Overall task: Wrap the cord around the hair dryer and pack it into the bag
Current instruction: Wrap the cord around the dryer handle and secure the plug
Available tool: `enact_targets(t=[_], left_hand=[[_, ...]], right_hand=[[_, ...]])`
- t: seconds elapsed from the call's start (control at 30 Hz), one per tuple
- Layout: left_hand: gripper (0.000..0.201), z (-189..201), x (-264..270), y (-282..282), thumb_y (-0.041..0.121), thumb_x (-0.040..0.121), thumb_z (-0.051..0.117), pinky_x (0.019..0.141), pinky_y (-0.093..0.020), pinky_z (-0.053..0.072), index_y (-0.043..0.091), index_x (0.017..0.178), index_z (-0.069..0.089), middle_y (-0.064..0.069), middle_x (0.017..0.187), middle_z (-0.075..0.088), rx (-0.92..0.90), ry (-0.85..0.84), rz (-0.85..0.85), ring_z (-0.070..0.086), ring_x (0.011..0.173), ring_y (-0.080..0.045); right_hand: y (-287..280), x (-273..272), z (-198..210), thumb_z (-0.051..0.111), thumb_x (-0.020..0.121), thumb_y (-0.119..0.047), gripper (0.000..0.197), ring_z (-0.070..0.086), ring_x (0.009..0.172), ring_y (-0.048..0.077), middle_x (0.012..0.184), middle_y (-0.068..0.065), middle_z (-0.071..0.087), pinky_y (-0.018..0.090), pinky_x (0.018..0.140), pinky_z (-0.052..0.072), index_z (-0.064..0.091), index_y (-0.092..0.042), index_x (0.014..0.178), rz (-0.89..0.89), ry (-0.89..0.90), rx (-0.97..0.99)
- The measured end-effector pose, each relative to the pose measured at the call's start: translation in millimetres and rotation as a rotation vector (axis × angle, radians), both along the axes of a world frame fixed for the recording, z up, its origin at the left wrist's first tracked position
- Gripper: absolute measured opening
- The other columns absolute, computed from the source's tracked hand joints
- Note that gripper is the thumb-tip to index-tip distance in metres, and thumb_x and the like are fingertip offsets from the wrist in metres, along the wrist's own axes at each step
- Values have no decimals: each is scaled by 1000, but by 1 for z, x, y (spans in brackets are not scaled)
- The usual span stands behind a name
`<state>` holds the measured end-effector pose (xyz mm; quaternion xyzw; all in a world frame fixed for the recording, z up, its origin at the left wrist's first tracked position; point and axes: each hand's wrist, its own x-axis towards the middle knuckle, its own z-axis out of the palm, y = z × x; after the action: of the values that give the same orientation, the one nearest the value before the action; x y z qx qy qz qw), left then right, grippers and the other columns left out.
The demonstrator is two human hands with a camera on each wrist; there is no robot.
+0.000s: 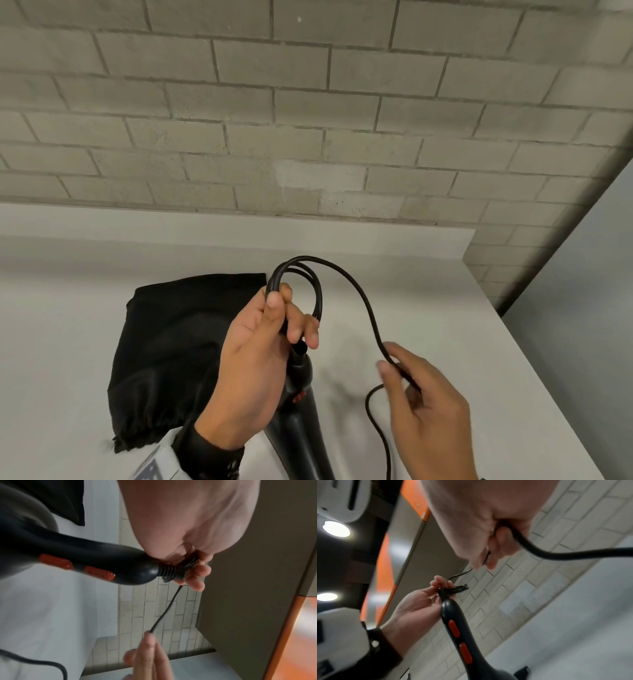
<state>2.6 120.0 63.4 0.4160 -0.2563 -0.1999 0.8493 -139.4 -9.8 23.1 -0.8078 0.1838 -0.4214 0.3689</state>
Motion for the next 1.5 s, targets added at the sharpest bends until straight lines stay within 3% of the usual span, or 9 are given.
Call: enact_targets(t=[0.1,0.3,0.5,0.63,0.93,1.13,1.33,1.43,1.5], left_hand=[[36,0,-1,3,56,79,72,79,-27,54,22,89,68,-1,64,55,17,-49,-5,62,63,-19],[33,5,-3,4,55,81,69,76,-27,54,24,91,69,-7,74,72,81,-172,68,70,71,-25],[24,10,-6,-2,40,87,66,78,-28,58,18,97,68,-15,89,76,122,-268,56,75,80,-31],[9,9,-8,-4,23,95,63,81,-27,57,15,97,66,-12,90,77,199,-343,10,75,86,-28],[31,18,0,1,47,88,63,84,-31,57,20,102,68,-4,91,77,321,-465,-168,74,90,-20],[33,23,4,2,44,91,56,73,-11,45,14,100,68,12,80,70,355,-533,-279,63,74,0],[36,26,9,6,45,93,57,80,-25,47,11,100,65,-4,79,73,331,-508,-451,67,76,-16],[29,25,12,7,44,93,58,71,-27,48,15,95,63,-2,66,63,298,-464,-500,58,62,-16],[29,24,14,7,43,94,59,65,-27,47,14,93,62,-3,63,58,268,-424,-523,53,56,-18]], right_hand=[[0,1,17,52,88,-41,29,39,49,-7,70,-17,57,8,50,38,73,-29,104,-24,174,-236],[4,-6,49,43,87,-38,27,46,39,12,55,-11,46,18,32,37,70,-33,87,-21,378,-572],[5,-3,75,35,91,-39,37,23,36,16,57,-9,26,22,31,19,62,-30,68,38,468,-840],[4,-3,87,42,86,-38,27,27,36,15,55,-8,41,22,32,20,63,-30,72,150,463,-872],[-17,2,110,48,97,-43,29,31,50,10,68,-8,46,24,35,38,71,-27,90,408,288,-751],[-32,14,105,63,95,-34,21,49,54,13,73,-2,55,30,45,43,76,-18,96,511,108,-569],[-33,27,100,73,81,-35,23,47,69,-6,89,-6,56,5,61,36,62,-20,94,462,-25,-455],[-34,30,98,66,83,-52,35,51,67,7,106,-10,51,12,63,41,55,-30,109,495,40,-251],[-38,30,100,55,91,-51,35,57,85,16,112,-8,55,22,76,46,55,-29,117,609,94,-67]])
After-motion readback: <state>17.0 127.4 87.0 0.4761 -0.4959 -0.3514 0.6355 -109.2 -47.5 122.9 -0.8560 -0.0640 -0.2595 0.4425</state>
